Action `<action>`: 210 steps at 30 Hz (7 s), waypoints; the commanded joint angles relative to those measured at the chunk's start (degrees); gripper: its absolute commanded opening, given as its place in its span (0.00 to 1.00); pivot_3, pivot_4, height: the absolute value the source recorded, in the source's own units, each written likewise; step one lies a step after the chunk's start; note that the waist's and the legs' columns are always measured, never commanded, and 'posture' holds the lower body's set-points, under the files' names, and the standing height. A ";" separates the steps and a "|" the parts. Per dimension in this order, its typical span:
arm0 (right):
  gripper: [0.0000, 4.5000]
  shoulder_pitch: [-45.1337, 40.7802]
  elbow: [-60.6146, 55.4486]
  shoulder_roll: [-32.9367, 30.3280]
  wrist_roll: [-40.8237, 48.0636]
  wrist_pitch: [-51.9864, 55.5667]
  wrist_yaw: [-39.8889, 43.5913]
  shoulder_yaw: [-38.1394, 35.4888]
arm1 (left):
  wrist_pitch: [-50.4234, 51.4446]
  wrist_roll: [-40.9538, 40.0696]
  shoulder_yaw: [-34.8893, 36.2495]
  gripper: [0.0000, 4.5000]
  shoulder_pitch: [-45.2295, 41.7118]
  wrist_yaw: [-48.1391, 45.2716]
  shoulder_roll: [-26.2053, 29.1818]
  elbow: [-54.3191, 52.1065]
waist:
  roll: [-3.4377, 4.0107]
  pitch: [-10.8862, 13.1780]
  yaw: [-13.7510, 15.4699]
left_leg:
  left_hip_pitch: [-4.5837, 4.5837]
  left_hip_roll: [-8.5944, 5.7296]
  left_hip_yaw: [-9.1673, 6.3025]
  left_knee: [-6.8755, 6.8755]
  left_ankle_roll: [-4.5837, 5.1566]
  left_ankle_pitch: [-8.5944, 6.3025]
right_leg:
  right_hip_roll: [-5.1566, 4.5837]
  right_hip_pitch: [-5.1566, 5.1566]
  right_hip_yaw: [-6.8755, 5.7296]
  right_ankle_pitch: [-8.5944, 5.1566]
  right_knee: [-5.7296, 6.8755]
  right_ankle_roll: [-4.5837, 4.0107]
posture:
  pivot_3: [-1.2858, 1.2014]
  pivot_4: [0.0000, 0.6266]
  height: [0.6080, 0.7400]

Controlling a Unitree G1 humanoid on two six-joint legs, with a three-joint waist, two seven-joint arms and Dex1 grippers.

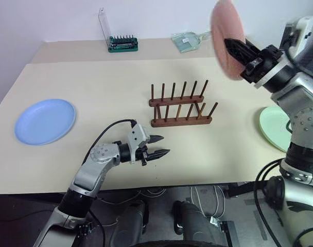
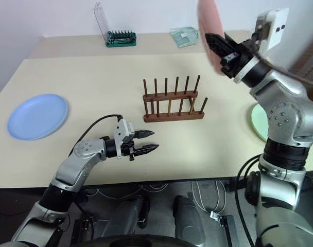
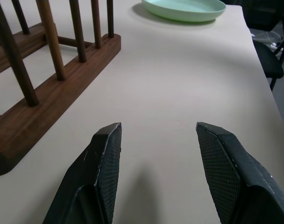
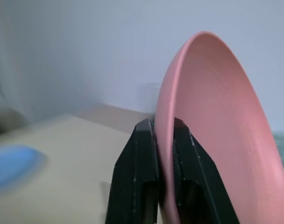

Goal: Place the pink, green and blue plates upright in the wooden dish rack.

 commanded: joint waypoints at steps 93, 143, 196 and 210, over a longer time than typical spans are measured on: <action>0.01 1.73 -9.33 2.22 32.90 1.30 -22.76 6.94 | -0.20 -2.34 0.97 0.58 0.37 -0.57 -2.04 -2.00 | 0.02 0.03 -0.18 | -0.34 0.03 0.65 0.53 0.57 -0.36 | -0.30 -0.15 0.14 0.03 -0.06 0.39 | 0.52 0.24 0.97; 0.66 3.69 1.79 3.06 39.12 3.00 -29.90 7.54 | 0.14 -2.43 1.33 0.58 0.02 0.12 -1.18 -2.27 | 0.05 0.05 -0.27 | -0.41 0.04 0.70 0.52 0.66 -0.41 | -0.33 -0.21 0.14 0.02 -0.11 0.40 | 0.52 0.24 0.97; 0.76 1.08 -11.78 -9.51 -18.72 -22.02 26.43 27.78 | 52.60 8.31 64.54 0.99 -10.79 69.63 -6.10 -11.23 | -0.97 0.26 1.41 | -0.96 -0.05 1.02 0.86 0.45 -0.62 | -0.40 -0.80 0.07 0.49 -0.04 1.16 | 0.52 0.24 0.97; 0.76 4.92 -15.23 -9.38 -20.80 -20.32 25.13 27.70 | 48.40 2.84 65.22 0.00 -14.46 66.23 -8.04 -7.55 | -0.96 0.25 1.30 | -0.95 -0.05 1.04 0.85 0.42 -0.61 | -0.43 -0.82 0.10 0.52 -0.02 1.12 | 0.52 0.24 0.97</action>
